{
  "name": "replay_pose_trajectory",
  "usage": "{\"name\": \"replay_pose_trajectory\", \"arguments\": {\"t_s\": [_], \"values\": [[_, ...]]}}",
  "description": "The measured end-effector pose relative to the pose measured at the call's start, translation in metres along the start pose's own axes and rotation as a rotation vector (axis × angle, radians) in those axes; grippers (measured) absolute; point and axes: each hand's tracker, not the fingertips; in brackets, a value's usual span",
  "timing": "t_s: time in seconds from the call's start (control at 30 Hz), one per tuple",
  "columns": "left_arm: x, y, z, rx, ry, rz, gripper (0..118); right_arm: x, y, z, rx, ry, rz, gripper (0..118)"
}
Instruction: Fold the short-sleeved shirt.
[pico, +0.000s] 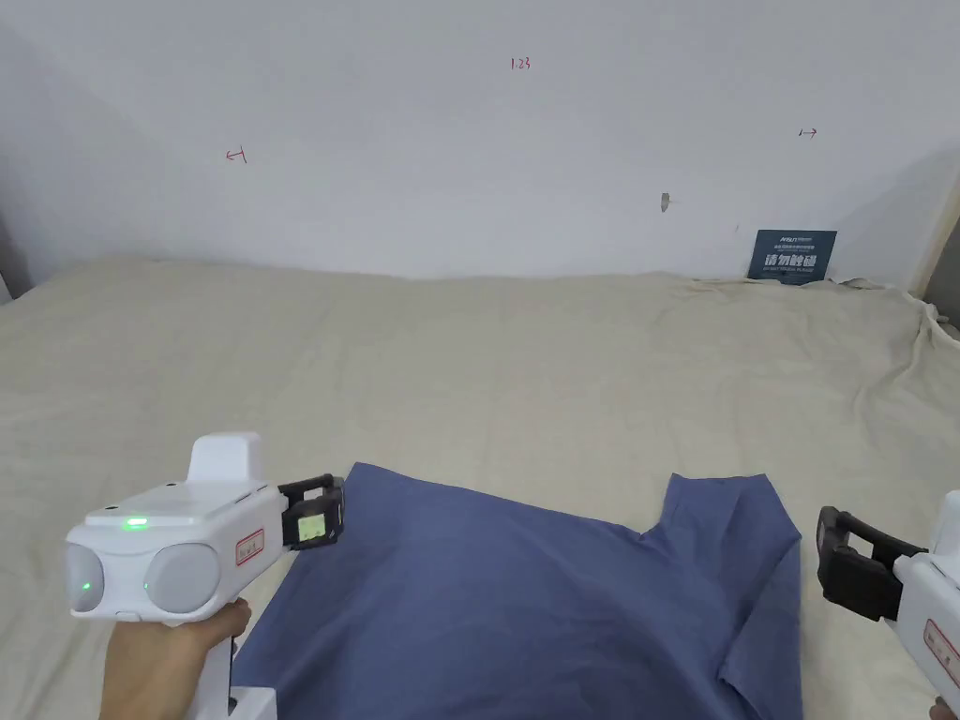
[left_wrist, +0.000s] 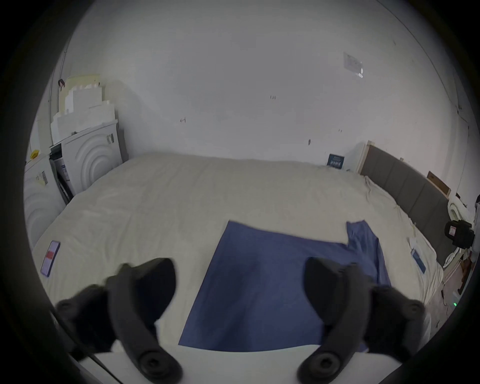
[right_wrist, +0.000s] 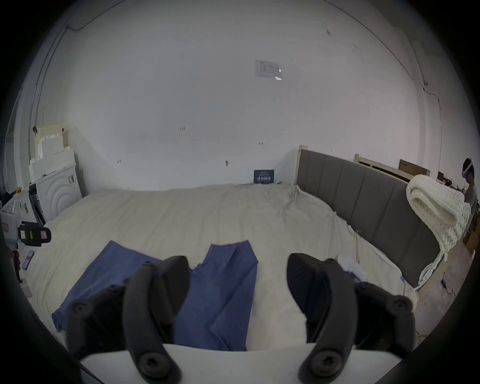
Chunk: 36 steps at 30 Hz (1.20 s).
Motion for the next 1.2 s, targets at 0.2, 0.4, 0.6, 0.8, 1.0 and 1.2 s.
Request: {"name": "replay_pose_trajectory", "arguments": {"t_s": [0.2, 0.4, 0.6, 0.8, 1.0, 1.2], "values": [[0.014, 0.017, -0.044, 0.025, -0.057, -0.019, 0, -0.004, 0.011, -0.020, 0.058, -0.028, -0.007, 1], [0.023, 0.037, -0.113, -0.043, -0.089, -0.067, 0, 0.001, 0.022, -0.057, 0.058, -0.021, -0.019, 1], [0.014, 0.052, -0.210, -0.232, -0.113, -0.085, 0, 0.003, 0.027, -0.091, 0.051, -0.029, -0.016, 1], [0.004, 0.050, -0.289, -0.372, -0.091, -0.114, 2, 0.005, 0.023, -0.119, 0.023, -0.040, -0.012, 1], [-0.013, 0.042, -0.345, -0.535, -0.038, -0.029, 90, 0.006, 0.015, -0.138, -0.014, -0.042, -0.013, 1], [-0.019, 0.029, -0.371, -0.575, 0.008, -0.048, 92, 0.009, 0.003, -0.148, -0.051, -0.049, 0.005, 1]]}}
